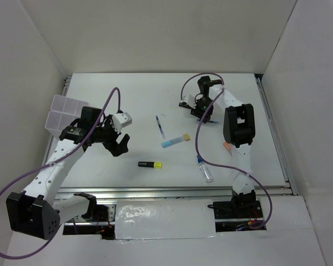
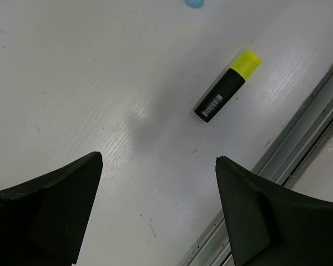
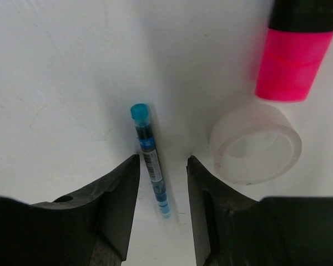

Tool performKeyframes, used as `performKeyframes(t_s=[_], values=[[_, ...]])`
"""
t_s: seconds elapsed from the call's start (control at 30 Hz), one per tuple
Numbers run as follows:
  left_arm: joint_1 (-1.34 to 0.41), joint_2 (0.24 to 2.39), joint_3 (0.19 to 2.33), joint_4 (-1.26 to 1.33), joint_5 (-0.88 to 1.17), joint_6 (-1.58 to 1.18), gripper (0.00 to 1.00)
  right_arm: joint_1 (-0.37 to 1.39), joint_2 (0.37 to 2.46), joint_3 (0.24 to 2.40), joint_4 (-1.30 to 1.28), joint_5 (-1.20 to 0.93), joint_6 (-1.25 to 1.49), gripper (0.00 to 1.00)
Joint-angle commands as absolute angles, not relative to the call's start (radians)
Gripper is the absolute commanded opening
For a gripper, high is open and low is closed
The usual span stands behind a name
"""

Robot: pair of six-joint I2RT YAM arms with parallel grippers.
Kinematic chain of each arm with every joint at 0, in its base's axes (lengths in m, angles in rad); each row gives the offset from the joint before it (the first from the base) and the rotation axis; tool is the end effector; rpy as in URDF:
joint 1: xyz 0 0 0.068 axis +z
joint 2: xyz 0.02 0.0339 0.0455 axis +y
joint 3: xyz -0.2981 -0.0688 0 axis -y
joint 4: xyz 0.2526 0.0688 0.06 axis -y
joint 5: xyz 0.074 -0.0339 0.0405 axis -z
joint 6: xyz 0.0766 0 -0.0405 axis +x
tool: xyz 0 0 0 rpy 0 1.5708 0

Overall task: Sort the stationery into containers
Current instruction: Grab a piece of stationery with the right arm

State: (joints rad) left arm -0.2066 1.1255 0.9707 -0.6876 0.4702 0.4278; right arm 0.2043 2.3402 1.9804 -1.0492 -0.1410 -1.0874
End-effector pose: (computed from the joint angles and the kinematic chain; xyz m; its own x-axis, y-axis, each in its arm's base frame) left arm 0.2328 -0.0843 0.2967 -0.4662 0.4756 -0.7459 0.7380 0.6741 -0.0315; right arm 0.4963 0.1138 0.1470 -0.2517 -0.9474 -0.1977 -0.9593 0.2712 -0.0782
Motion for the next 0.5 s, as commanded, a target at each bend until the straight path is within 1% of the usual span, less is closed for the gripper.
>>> performKeyframes(t_s=[0.0, 0.13, 0.17, 0.23, 0.27, 0.33, 0.43, 0.47], values=[[-0.212, 1.138, 0.996, -0.672, 0.489, 0.457, 0.95, 0.239, 2.342, 2.008, -1.100, -0.100, -1.130, 0.46], [-0.212, 1.158, 1.008, -0.673, 0.494, 0.466, 0.95, 0.248, 2.400, 2.083, -1.175, -0.084, -1.144, 0.42], [-0.212, 1.164, 1.017, -0.673, 0.495, 0.469, 0.95, 0.250, 2.416, 2.129, -1.190, -0.084, -1.146, 0.42], [-0.212, 1.169, 1.025, -0.683, 0.492, 0.483, 0.94, 0.253, 2.443, 2.166, -1.229, -0.080, -1.149, 0.39], [-0.212, 1.170, 1.031, -0.683, 0.491, 0.486, 0.94, 0.255, 2.453, 2.186, -1.236, -0.077, -1.152, 0.35], [-0.212, 1.172, 1.037, -0.689, 0.495, 0.500, 0.94, 0.255, 2.450, 2.184, -1.232, -0.074, -1.154, 0.33], [-0.212, 1.166, 1.037, -0.686, 0.508, 0.514, 0.94, 0.261, 2.434, 2.155, -1.213, -0.063, -1.154, 0.23], [-0.213, 1.158, 1.035, -0.681, 0.514, 0.514, 0.94, 0.262, 2.433, 2.146, -1.219, -0.061, -1.155, 0.03]])
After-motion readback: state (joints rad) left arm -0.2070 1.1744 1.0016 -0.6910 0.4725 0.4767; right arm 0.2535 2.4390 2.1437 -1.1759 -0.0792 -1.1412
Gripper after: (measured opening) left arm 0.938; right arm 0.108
